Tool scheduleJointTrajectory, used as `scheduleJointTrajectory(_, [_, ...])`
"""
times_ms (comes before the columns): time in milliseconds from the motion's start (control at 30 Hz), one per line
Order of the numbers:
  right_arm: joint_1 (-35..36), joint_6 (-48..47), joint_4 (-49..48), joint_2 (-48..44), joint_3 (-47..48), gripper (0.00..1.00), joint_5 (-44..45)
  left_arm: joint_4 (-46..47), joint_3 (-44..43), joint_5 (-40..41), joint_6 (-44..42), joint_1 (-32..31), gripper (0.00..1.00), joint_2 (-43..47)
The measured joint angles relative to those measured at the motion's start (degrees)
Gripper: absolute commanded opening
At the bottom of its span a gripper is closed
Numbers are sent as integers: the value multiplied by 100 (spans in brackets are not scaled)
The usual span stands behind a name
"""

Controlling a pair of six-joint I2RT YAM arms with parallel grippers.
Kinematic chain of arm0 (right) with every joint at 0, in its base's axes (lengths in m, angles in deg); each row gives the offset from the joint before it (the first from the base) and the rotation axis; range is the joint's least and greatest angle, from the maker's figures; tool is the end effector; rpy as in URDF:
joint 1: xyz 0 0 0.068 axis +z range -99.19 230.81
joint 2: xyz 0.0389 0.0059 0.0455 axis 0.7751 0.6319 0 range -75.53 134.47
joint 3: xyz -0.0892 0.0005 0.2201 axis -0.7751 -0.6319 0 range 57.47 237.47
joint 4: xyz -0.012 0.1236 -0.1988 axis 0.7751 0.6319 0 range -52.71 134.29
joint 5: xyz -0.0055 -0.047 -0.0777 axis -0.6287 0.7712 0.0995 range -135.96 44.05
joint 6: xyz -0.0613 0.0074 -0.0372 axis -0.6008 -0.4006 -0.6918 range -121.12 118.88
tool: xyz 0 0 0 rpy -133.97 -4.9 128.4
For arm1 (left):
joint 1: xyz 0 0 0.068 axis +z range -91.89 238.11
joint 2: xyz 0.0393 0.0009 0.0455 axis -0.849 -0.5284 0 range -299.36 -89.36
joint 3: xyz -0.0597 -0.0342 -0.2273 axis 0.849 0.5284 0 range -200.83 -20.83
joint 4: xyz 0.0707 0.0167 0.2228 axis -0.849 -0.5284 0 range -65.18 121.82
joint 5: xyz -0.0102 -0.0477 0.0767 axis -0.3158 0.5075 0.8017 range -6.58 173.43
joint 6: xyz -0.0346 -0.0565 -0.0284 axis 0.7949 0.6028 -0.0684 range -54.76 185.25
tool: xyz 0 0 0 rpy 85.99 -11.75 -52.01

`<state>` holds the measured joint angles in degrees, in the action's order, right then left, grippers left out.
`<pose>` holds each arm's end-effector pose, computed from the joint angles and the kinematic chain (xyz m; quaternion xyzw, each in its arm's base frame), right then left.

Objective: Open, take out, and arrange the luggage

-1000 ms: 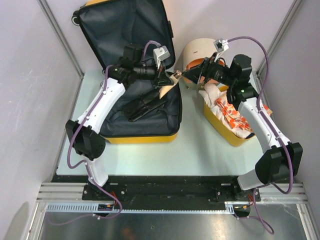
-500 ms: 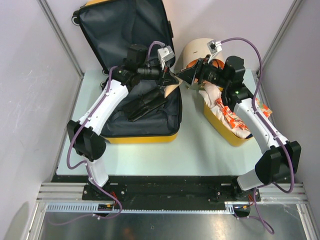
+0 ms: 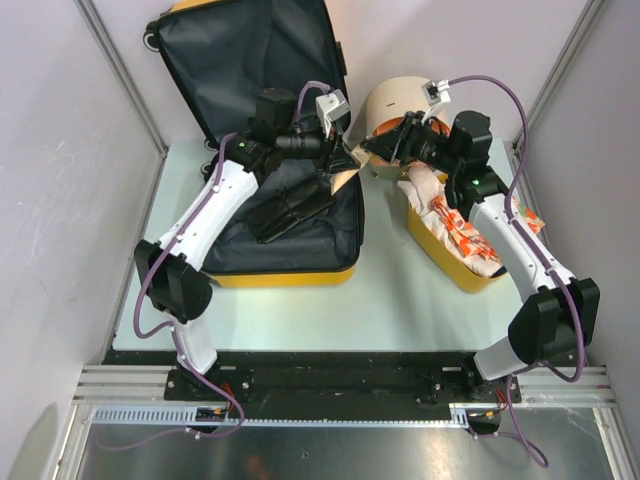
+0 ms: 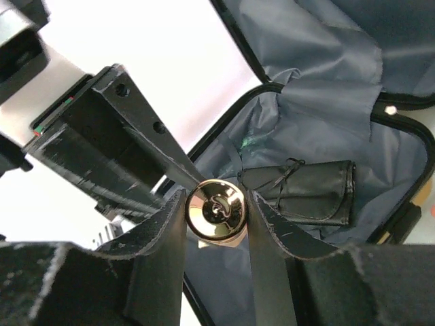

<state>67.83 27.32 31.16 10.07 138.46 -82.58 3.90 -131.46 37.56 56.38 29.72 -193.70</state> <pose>0.3190 0.1347 0.3858 -0.1580 0.6815 0.4650 0.5426 0.3242 -0.2237 0.3744 0.4508 0.6520 -0.4054 0.4553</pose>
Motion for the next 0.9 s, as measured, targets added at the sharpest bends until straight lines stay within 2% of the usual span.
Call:
scheduleJointTrajectory(33, [-39, 85, -20, 17, 0, 0, -22, 39, 2, 31, -15, 0, 58, 0])
scheduleJointTrajectory(67, [-118, 190, -50, 46, 0, 0, -13, 57, 4, 55, 9, 0, 75, 0])
scheduleJointTrajectory(100, [-227, 315, -109, 85, 0, 0, -7, 76, 4, 90, 50, 0, 79, 2])
scheduleJointTrajectory(167, [-501, 490, -251, 199, 0, 0, 50, 120, 11, 227, 131, 2, 96, 9])
scheduleJointTrajectory(433, [-1318, 813, -737, 686, 59, 0, 481, 210, 317, 433, 256, 251, 99, 105])
scheduleJointTrajectory(900, [-1633, 743, -1930, 1786, 341, 0, 807, 216, 629, 522, 280, 557, 100, 358])
